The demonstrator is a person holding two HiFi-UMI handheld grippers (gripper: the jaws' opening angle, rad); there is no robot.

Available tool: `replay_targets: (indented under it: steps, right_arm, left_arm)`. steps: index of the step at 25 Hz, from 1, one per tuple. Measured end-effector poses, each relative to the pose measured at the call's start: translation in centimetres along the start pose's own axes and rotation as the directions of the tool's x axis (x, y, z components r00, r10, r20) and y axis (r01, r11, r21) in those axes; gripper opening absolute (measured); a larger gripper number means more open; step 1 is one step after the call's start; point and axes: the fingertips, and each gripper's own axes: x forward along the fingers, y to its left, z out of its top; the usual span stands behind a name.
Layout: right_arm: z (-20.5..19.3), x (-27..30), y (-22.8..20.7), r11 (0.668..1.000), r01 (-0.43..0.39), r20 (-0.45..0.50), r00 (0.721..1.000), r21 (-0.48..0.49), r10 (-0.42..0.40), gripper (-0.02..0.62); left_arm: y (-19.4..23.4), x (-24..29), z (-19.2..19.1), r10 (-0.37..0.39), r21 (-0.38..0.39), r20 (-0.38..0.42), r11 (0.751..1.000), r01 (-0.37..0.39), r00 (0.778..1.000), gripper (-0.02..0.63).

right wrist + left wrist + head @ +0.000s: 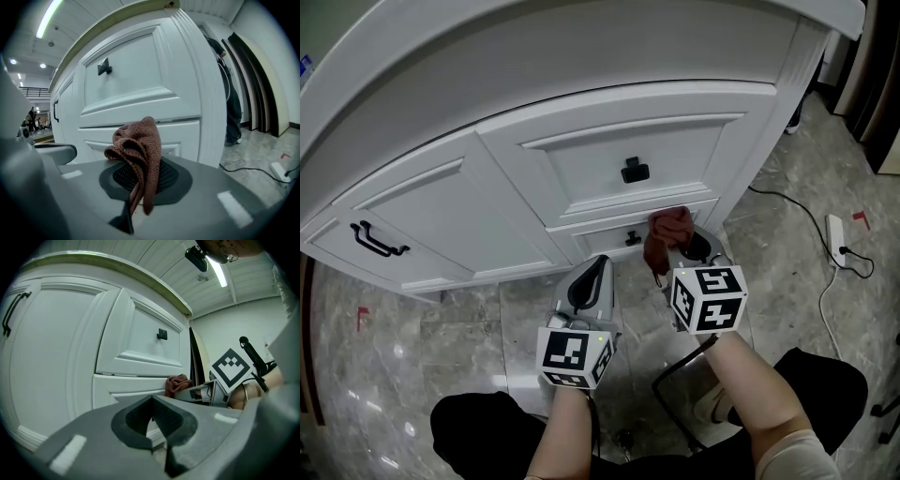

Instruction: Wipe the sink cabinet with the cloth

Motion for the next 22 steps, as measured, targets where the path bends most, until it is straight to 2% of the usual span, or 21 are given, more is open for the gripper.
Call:
replay_targets:
  steps: [7, 15, 18, 22]
  right_arm:
    - [0.4, -1.3, -4.4, 0.997, 0.074, 0.010, 0.997, 0.027, -0.074, 0.083]
    - [0.3, -2.6, -6.7, 0.985, 0.165, 0.034, 0.985, 0.050, -0.167, 0.080]
    - [-1.0, -2.4, -4.5, 0.991, 0.127, 0.024, 0.991, 0.046, -0.129, 0.080]
    - [-2.8, -0.9, 0.8, 0.999, 0.024, 0.005, 1.000, 0.034, -0.024, 0.080]
  left_arm:
    - [-2.0, 1.3, -0.9, -0.046, -0.004, -0.019, 0.999, 0.046, 0.999, 0.001]
    - [-1.4, 1.6, -2.2, -0.037, -0.009, -0.052, 0.999, 0.036, 0.998, 0.002]
    - [-0.2, 0.9, -2.7, -0.010, -0.011, -0.061, 1.000, 0.010, 0.998, 0.002]
    - [2.1, -0.4, -2.9, 0.040, -0.023, -0.062, 0.999, -0.041, 0.997, 0.001]
